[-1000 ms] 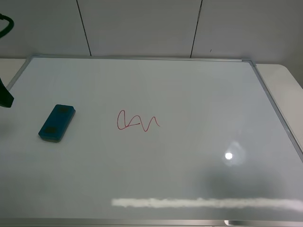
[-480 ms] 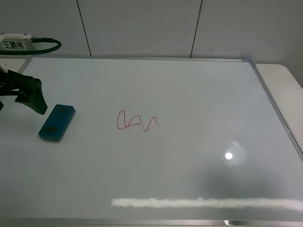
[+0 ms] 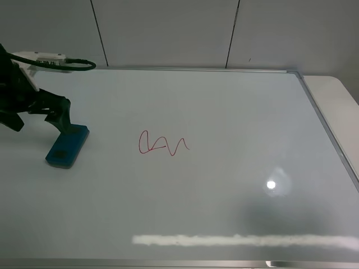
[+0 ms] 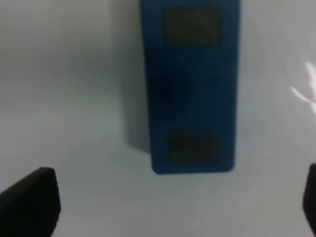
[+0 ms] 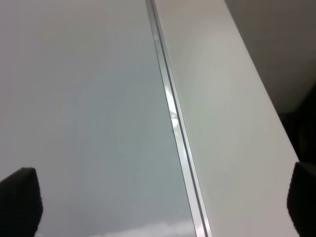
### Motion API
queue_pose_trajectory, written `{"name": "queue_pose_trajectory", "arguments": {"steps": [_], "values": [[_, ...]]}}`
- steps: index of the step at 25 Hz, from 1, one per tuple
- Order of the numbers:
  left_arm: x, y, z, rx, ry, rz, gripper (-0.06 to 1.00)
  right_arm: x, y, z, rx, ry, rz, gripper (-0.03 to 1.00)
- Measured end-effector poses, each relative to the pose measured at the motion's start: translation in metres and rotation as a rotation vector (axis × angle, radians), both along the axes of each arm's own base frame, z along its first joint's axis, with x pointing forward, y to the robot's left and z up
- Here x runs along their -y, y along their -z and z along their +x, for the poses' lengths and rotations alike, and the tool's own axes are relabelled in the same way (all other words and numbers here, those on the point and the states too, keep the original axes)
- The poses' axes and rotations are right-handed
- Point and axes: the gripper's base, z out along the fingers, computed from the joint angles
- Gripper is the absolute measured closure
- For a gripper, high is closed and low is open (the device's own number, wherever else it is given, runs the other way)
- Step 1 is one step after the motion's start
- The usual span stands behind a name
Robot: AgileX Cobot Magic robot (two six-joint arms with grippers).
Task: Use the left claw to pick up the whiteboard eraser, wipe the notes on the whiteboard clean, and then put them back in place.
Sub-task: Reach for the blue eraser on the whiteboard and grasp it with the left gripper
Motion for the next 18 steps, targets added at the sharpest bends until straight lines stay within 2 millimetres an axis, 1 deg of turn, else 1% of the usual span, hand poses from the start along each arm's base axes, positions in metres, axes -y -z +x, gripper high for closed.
{"name": "queue_pose_trajectory", "arguments": {"steps": [4,9,15,18], "values": [[0.001,0.011,0.006,-0.004,-0.002,0.016,-0.05,0.0,0.0,0.0,0.0,0.0,0.0,-0.02],[0.008,0.02,0.012,0.023,-0.013,0.015,-0.05,0.0,0.0,0.0,0.0,0.0,0.0,-0.02],[0.02,0.032,0.016,0.022,0.017,0.014,-0.05,0.0,0.0,0.0,0.0,0.0,0.0,-0.02],[0.023,0.039,0.018,0.014,0.021,0.014,-0.05,0.0,0.0,0.0,0.0,0.0,0.0,-0.02]]}}
